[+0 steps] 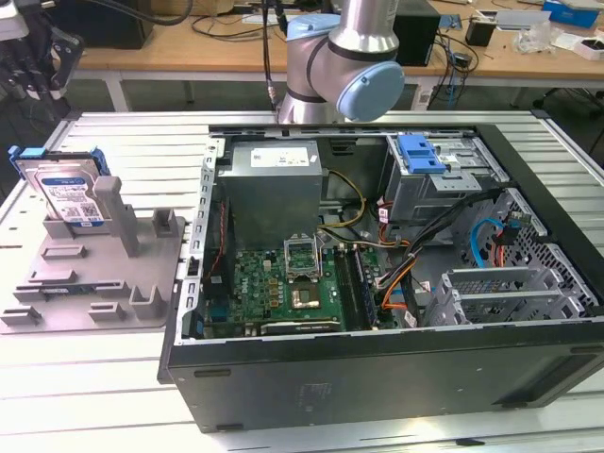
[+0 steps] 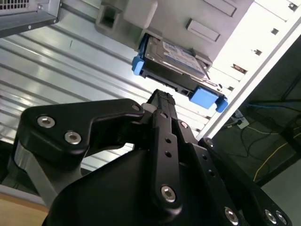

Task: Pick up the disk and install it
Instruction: 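Reach for the disk, then pick up the disk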

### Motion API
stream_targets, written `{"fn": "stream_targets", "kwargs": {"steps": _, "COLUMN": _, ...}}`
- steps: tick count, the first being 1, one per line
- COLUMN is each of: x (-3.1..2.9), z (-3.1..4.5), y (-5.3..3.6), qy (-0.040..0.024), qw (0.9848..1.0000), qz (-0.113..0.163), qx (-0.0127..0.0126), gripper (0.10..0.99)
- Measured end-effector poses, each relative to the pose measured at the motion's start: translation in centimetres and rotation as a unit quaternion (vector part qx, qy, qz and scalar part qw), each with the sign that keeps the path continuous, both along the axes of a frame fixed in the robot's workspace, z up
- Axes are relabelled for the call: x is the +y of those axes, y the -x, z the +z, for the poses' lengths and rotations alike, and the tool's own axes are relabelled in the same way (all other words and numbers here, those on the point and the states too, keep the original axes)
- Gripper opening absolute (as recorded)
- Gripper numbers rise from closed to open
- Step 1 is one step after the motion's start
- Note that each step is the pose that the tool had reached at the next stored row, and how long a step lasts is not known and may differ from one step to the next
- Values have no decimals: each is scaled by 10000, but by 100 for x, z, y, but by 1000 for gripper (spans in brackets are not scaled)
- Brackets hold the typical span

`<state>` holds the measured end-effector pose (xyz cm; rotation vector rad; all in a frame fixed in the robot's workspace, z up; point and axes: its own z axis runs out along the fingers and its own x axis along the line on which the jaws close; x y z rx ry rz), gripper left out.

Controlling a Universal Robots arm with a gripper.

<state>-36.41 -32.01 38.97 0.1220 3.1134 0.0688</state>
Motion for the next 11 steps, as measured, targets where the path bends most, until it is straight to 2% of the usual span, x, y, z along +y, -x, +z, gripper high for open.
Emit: {"fn": "stream_targets", "kwargs": {"steps": 11, "x": 5, "z": 0, "y": 29, "qy": 0, "qw": 10000, "qz": -1, "qx": 0, "gripper": 106}}
